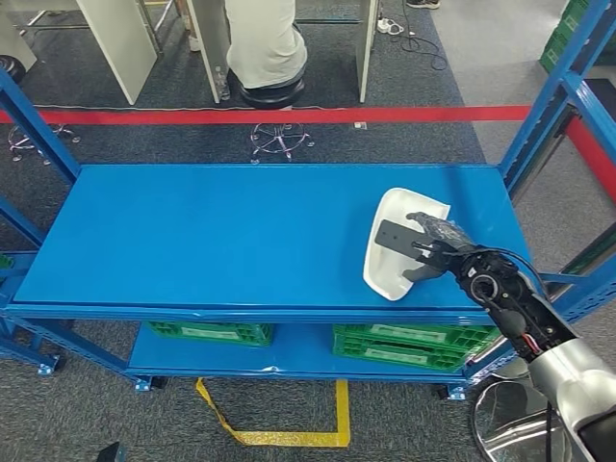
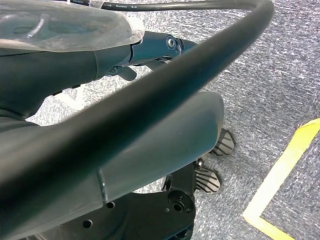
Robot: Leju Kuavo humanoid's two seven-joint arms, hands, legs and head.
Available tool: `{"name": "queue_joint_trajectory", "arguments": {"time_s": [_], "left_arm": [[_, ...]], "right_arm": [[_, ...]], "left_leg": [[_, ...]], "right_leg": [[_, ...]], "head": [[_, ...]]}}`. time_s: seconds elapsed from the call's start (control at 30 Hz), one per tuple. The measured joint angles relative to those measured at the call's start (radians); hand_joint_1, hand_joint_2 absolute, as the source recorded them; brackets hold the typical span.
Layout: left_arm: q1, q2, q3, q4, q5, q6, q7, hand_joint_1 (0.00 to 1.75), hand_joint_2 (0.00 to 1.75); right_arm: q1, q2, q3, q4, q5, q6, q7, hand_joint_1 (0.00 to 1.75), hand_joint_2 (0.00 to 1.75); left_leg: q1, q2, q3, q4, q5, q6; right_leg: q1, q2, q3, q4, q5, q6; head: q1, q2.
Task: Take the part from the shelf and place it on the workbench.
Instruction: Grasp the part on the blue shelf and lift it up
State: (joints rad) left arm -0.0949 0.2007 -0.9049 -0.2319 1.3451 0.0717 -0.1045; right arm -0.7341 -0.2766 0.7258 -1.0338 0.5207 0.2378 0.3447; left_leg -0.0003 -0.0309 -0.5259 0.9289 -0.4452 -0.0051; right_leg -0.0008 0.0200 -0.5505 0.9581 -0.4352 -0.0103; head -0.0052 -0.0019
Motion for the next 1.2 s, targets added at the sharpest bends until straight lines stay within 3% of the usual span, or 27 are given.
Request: {"name": "queue_joint_trajectory", "arguments": {"time_s": [0.97, 1.2], "left_arm": [[0.000, 0.000, 0.000, 0.000, -0.001, 0.003, -0.002, 0.00, 0.00], [0.000, 0.000, 0.000, 0.000, 0.002, 0.003, -0.003, 0.00, 0.00]], "right_arm": [[-0.014, 0.000, 0.103, -0.042, -0.002, 0.021, 0.013, 0.00, 1.75], [-0.015, -0.001, 0.105, -0.086, -0.005, -0.041, 0.006, 0.00, 1.75]], "left_leg": [[0.000, 0.000, 0.000, 0.000, 0.000, 0.000], [0.000, 0.000, 0.000, 0.000, 0.000, 0.000]], "right_leg": [[0.000, 0.000, 0.000, 0.000, 0.000, 0.000], [0.000, 0.000, 0.000, 0.000, 0.000, 0.000]], "head": [[0.000, 0.000], [0.000, 0.000]]}}
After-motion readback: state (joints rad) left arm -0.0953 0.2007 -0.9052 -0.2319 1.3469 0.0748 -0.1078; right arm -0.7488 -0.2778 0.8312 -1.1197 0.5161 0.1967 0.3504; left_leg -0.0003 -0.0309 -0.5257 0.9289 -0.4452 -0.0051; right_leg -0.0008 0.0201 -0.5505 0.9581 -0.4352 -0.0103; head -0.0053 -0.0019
